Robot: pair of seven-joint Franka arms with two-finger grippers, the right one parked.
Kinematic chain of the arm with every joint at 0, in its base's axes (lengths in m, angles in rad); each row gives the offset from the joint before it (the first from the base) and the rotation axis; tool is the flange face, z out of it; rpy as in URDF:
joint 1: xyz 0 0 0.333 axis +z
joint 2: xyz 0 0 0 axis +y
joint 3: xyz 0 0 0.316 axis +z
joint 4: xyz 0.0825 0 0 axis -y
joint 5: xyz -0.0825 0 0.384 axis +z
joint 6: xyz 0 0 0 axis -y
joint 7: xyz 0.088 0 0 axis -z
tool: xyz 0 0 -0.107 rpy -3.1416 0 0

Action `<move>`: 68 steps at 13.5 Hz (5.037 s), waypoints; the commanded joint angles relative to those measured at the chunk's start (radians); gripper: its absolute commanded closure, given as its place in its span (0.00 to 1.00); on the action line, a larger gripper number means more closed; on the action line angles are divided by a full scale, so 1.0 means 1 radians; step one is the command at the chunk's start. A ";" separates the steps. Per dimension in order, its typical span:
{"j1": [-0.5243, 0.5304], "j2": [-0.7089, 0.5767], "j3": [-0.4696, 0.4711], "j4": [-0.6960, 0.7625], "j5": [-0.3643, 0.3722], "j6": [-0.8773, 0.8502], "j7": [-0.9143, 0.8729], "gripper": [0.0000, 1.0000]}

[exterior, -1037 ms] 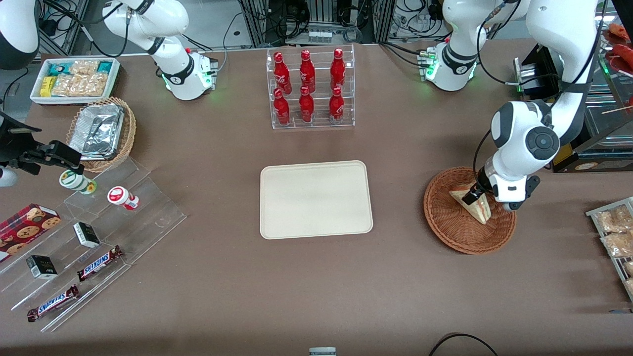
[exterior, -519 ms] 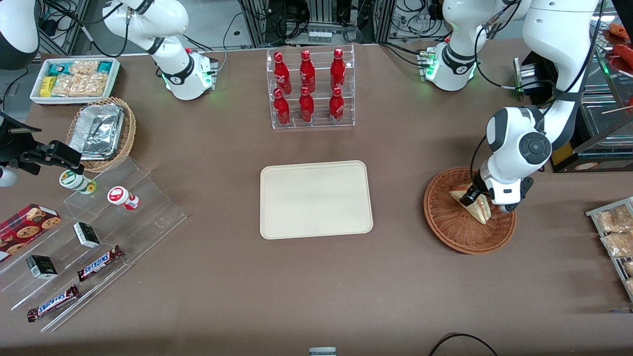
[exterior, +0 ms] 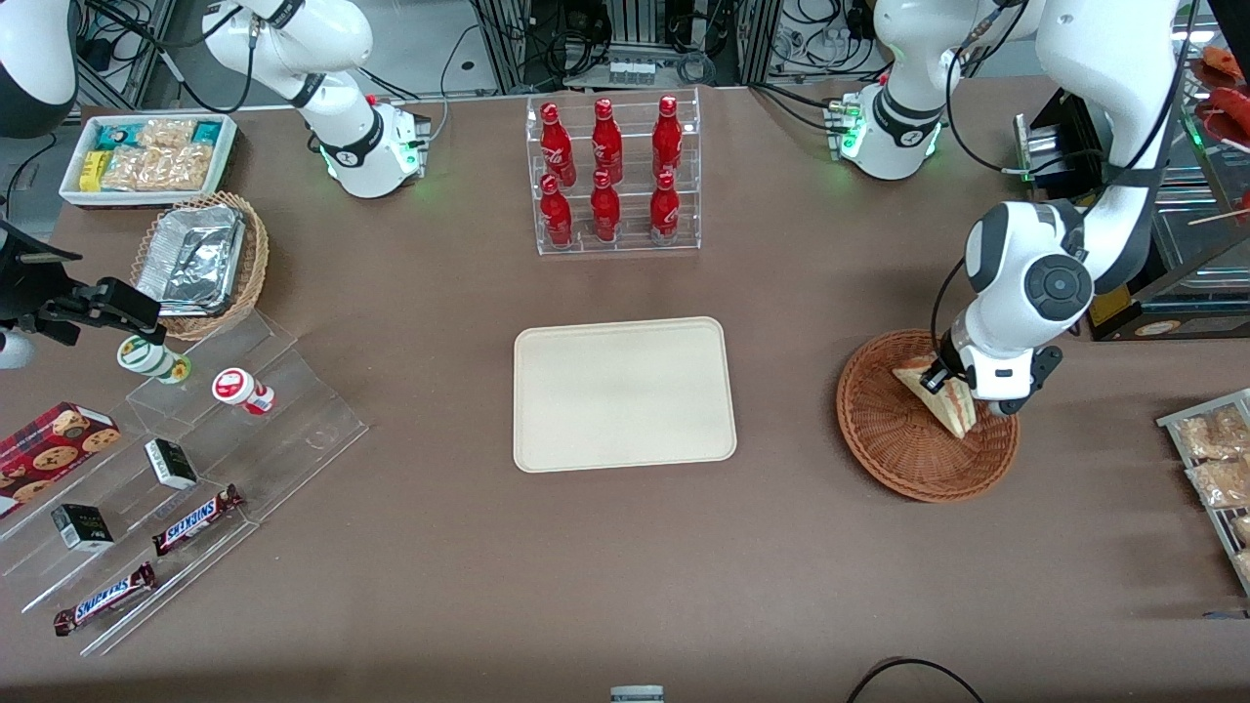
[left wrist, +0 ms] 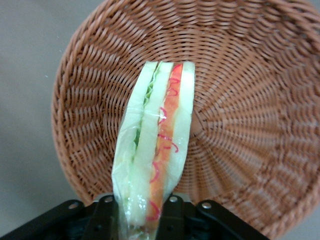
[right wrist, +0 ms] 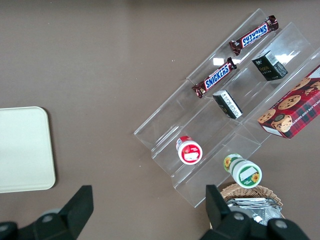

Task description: Place sandwich from basket to tray

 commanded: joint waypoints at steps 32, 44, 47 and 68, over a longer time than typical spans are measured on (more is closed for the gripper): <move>-0.577 0.680 -0.271 0.959 0.201 -0.333 -0.301 1.00; -0.576 0.714 -0.271 0.967 0.187 -0.311 -0.345 0.01; -0.574 0.702 -0.272 0.969 0.187 -0.317 -0.357 0.00; -0.399 0.367 -0.280 0.874 0.106 -0.550 0.004 0.00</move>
